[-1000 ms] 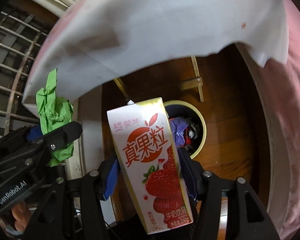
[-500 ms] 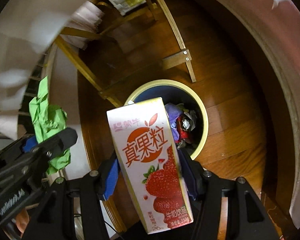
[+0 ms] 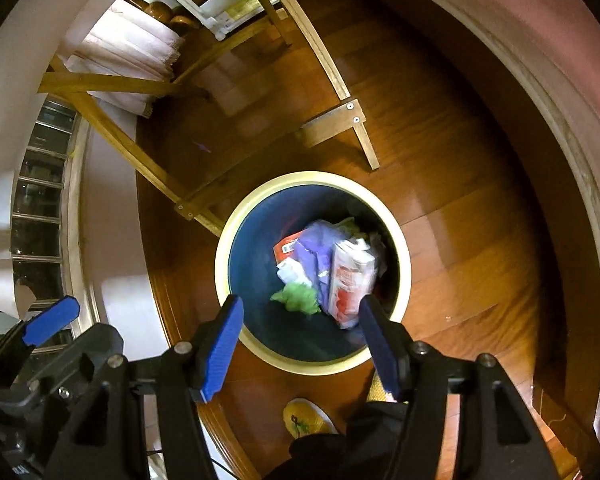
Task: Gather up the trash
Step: 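Carry both items over the trash bin and open both tools to drop them, then raise both tools back over the table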
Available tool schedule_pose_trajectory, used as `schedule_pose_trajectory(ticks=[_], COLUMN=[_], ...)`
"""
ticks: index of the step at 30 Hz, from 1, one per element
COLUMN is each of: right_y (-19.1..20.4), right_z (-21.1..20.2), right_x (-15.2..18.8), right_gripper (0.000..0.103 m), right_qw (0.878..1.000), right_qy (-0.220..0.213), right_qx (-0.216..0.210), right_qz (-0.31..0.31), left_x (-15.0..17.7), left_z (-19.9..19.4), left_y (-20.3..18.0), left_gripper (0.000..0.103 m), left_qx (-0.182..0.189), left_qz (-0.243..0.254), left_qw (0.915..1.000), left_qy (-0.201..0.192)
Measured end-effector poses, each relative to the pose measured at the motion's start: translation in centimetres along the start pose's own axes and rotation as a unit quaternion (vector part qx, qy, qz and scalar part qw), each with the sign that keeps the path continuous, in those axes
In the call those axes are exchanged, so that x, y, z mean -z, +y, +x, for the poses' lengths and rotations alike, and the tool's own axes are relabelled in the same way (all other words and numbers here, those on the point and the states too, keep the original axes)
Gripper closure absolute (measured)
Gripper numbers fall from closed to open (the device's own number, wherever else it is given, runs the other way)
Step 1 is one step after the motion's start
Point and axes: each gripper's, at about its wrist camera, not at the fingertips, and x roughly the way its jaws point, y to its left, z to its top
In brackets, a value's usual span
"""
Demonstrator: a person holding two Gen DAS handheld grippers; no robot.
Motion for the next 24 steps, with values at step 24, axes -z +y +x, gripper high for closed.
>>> schedule_pose_trajectory(ticks=[24], right_y=[6.7], right_z=[-17.2], right_x=[-0.4], right_gripper=[0.042], right_qw=[0.996], right_qy=[-0.068], right_qx=[-0.034], right_qz=[-0.052], left_x=[-2.5], left_z=[-19.7], left_y=[-0.7], left_gripper=[0.009], left_qx=[-0.005], left_qz=[0.009], left_qw=[0.9961], left_qy=[-0.088])
